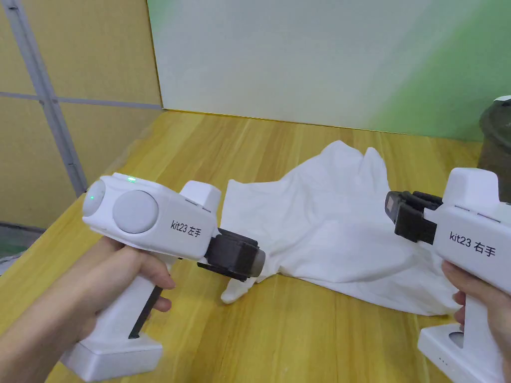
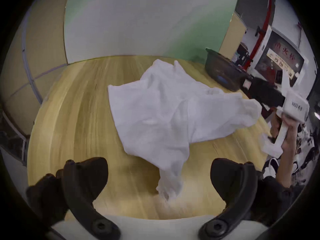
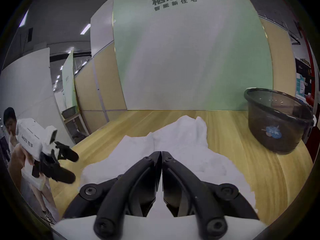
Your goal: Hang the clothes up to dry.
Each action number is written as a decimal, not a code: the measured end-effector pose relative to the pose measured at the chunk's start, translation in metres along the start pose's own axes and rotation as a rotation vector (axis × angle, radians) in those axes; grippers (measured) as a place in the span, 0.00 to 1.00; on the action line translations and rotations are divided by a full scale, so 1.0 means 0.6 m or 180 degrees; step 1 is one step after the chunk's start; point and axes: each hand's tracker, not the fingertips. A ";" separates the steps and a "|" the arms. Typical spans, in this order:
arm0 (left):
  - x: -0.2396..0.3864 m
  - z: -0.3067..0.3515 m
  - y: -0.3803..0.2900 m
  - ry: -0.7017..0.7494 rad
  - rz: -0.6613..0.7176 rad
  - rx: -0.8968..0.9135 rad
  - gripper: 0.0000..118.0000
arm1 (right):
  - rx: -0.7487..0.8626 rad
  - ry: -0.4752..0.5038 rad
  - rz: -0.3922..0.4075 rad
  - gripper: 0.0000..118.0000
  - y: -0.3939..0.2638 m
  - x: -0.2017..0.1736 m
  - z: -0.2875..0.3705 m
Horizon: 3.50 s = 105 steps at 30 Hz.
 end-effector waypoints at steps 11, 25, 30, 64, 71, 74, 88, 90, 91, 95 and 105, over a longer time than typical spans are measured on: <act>0.016 -0.089 -0.018 0.0060 0.0025 0.0153 0.02 | -0.0271 0.0093 0.0144 0.06 0.004 -0.010 -0.050; -0.013 -0.077 -0.011 0.0209 0.0095 0.0552 0.02 | -0.1091 0.0218 0.0356 0.95 0.228 0.060 -0.389; -0.032 -0.087 0.006 0.0227 0.0206 0.0617 0.02 | -0.1452 -0.0210 -0.0454 0.99 0.241 0.106 -0.529; -0.020 -0.035 0.003 0.0374 0.0008 0.1169 0.02 | -0.0526 -0.0243 0.0310 0.07 0.259 0.146 -0.337; 0.023 0.014 0.034 0.0463 -0.0333 0.1660 0.02 | 0.0373 -0.0569 0.0390 0.07 0.278 0.178 -0.076; 0.050 0.036 0.077 0.0462 -0.0206 0.2227 0.02 | 0.0648 -0.0849 0.0492 0.07 0.293 0.184 -0.006; 0.110 0.316 0.395 0.0420 -0.0365 0.3522 0.02 | 0.2077 -0.1529 0.0806 0.07 0.573 0.115 0.317; 0.128 0.350 0.422 0.0602 -0.0441 0.3701 0.02 | 0.2268 -0.1780 0.0928 0.07 0.614 0.098 0.350; 0.133 0.373 0.435 0.0676 -0.0516 0.3775 0.02 | 0.2316 -0.1840 0.0947 0.07 0.637 0.091 0.366; 0.156 0.466 0.499 0.0533 -0.0574 0.3761 0.01 | 0.2517 -0.1966 0.0967 0.07 0.720 0.056 0.415; 0.169 0.559 0.519 0.0298 -0.0546 0.4151 0.01 | 0.2664 -0.2204 0.1161 0.07 0.752 0.022 0.459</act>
